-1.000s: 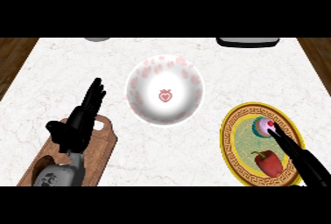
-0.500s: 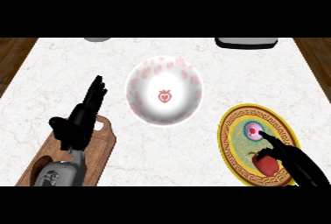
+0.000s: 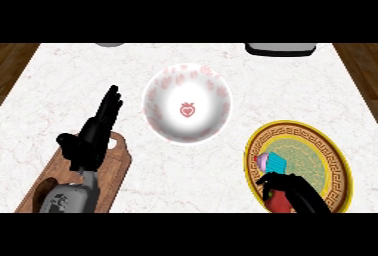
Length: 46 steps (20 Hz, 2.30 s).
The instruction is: Pick the bell pepper from the plate and place it in the bowl
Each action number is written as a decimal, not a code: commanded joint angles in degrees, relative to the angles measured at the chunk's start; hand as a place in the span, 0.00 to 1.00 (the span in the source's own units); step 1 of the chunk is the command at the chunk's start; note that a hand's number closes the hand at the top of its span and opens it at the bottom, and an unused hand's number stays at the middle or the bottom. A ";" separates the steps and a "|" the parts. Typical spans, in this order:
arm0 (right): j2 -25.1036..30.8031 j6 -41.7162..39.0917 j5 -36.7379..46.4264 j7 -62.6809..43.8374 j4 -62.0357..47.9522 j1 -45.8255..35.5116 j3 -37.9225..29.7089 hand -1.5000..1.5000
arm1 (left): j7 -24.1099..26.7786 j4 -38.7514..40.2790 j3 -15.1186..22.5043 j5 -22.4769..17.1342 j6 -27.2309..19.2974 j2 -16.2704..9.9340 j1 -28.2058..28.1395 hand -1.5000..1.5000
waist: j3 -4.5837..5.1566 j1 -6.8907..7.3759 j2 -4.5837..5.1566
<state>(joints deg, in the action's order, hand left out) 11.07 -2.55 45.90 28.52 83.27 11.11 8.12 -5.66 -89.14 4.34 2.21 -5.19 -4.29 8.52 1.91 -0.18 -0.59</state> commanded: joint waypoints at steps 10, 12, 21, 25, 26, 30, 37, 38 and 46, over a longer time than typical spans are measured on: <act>-10.97 24.49 -9.53 -23.03 11.85 -8.77 25.01 1.00 | 0.21 0.71 0.75 -0.40 1.23 0.11 0.15 0.50 | -1.76 2.98 0.01; -11.01 30.02 -6.56 -28.14 13.23 -10.50 28.86 1.00 | 0.73 1.81 0.56 -0.14 0.86 0.32 0.40 0.50 | -1.59 2.24 0.10; -11.06 36.65 5.34 -54.76 13.47 -24.75 33.75 1.00 | -0.87 1.65 1.81 0.47 0.51 1.27 1.60 0.50 | -1.31 2.67 -0.13; -11.06 35.59 9.22 -67.24 13.60 -34.23 32.91 1.00 | 0.14 2.44 1.09 0.13 0.72 0.98 1.82 0.50 | -1.26 2.83 -0.15; -11.06 37.03 9.63 -69.24 11.16 -36.93 31.70 1.00 | 0.22 1.59 1.16 0.02 1.06 0.67 1.61 0.50 | -1.34 4.27 0.10; -11.07 33.14 12.75 -83.11 8.56 -47.91 30.28 1.00 | -0.18 2.48 1.40 0.03 1.61 0.59 2.27 0.50 | -1.39 3.96 0.03; -11.06 25.09 15.18 -101.06 -5.11 -67.94 27.41 1.00 | -0.24 2.90 1.59 0.04 1.89 0.77 3.10 0.50 | -1.52 4.79 0.44; -11.06 22.74 14.04 -101.58 -7.47 -70.79 25.65 1.00 | 1.01 2.54 2.16 0.54 1.40 1.27 1.36 0.50 | -1.54 5.08 0.52; -11.04 21.92 10.11 -100.80 -24.87 -80.36 24.61 1.00 | 0.41 3.03 0.51 -0.01 1.23 0.87 2.50 0.50 | -1.79 2.87 0.92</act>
<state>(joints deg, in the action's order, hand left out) 0.44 19.91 57.68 -64.62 64.30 -64.86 33.18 -6.12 -86.78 5.39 2.36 -3.88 -3.49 11.44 0.21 3.79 0.25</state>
